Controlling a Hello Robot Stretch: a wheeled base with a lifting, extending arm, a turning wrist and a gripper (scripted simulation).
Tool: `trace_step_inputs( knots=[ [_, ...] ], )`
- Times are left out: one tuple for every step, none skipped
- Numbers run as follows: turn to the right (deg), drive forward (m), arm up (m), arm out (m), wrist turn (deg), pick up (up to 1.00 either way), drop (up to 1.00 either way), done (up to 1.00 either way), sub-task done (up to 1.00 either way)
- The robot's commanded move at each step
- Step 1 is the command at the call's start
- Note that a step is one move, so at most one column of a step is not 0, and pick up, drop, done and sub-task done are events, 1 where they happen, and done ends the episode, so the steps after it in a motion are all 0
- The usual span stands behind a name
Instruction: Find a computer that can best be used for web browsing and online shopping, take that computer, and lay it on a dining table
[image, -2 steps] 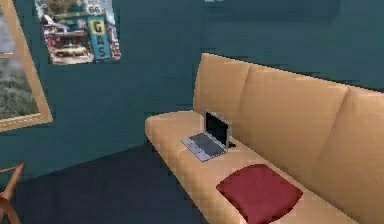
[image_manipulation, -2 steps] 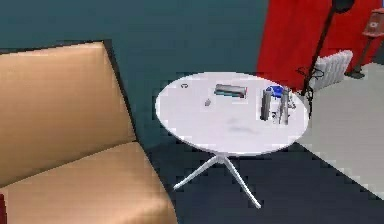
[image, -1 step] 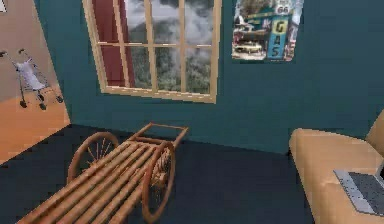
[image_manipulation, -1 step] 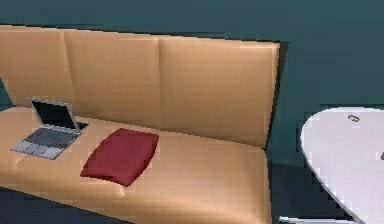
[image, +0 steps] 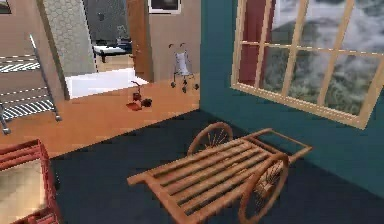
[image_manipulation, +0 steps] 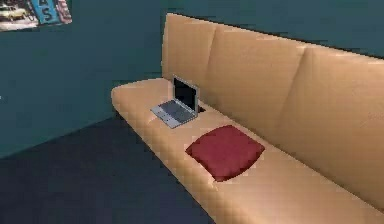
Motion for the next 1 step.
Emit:
trace_step_inputs(
  knots=[
    [45.0,0.0,0.0,0.0,0.0,0.0,0.0,0.0,0.0]
  ],
)
